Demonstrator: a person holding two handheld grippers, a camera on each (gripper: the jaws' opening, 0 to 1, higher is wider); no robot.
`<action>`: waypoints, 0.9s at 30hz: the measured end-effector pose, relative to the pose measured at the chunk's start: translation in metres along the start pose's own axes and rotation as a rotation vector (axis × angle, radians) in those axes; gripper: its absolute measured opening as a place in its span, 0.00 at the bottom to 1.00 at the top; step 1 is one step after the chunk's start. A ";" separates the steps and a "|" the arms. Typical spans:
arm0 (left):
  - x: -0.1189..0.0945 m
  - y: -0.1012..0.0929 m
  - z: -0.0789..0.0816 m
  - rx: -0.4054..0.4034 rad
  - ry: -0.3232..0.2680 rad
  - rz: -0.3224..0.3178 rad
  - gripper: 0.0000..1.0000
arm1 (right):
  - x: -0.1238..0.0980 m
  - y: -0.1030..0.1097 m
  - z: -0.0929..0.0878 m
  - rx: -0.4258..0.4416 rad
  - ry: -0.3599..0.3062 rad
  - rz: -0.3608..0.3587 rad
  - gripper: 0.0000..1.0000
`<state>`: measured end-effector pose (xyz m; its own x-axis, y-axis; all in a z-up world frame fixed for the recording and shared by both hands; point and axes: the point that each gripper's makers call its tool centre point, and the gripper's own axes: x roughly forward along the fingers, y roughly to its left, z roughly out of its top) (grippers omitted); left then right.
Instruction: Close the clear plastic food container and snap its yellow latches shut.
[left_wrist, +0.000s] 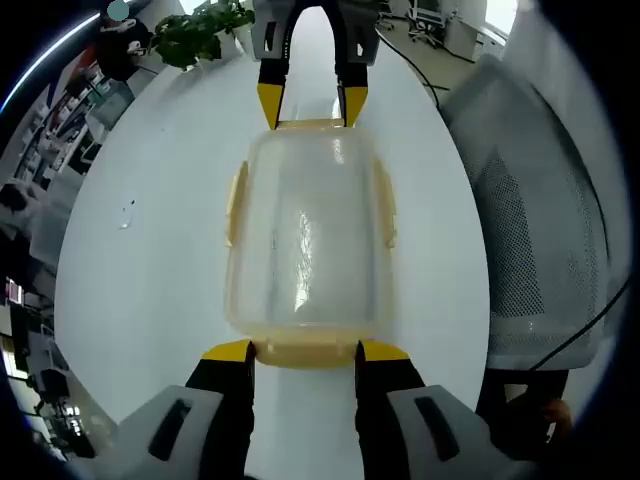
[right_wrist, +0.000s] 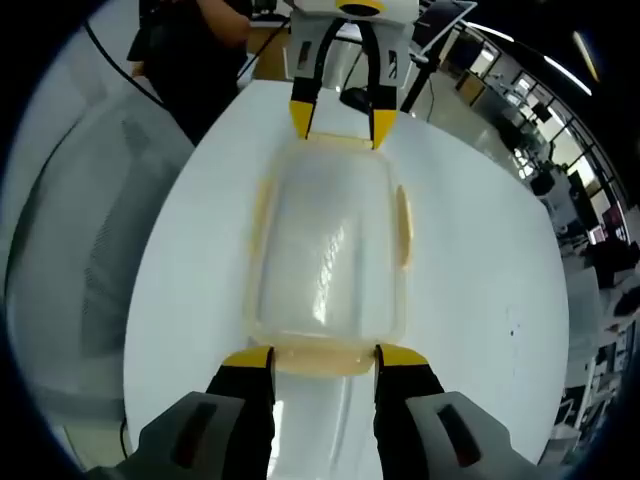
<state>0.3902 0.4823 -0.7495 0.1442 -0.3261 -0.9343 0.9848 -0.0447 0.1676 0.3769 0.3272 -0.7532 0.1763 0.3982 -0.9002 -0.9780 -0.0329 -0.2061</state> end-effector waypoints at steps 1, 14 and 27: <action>-0.002 0.000 0.003 0.003 -0.003 0.002 0.38 | -0.003 0.000 -0.001 0.002 -0.003 0.000 0.36; -0.001 -0.003 0.031 0.001 -0.033 -0.003 0.38 | -0.021 0.005 -0.021 -0.001 0.010 0.006 0.36; 0.011 -0.007 0.063 0.002 -0.076 -0.019 0.38 | -0.032 0.012 -0.055 0.014 0.020 0.013 0.36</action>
<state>0.3786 0.4191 -0.7410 0.1176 -0.3962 -0.9106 0.9871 -0.0537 0.1509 0.3652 0.2639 -0.7480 0.1652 0.3792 -0.9104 -0.9817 -0.0256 -0.1888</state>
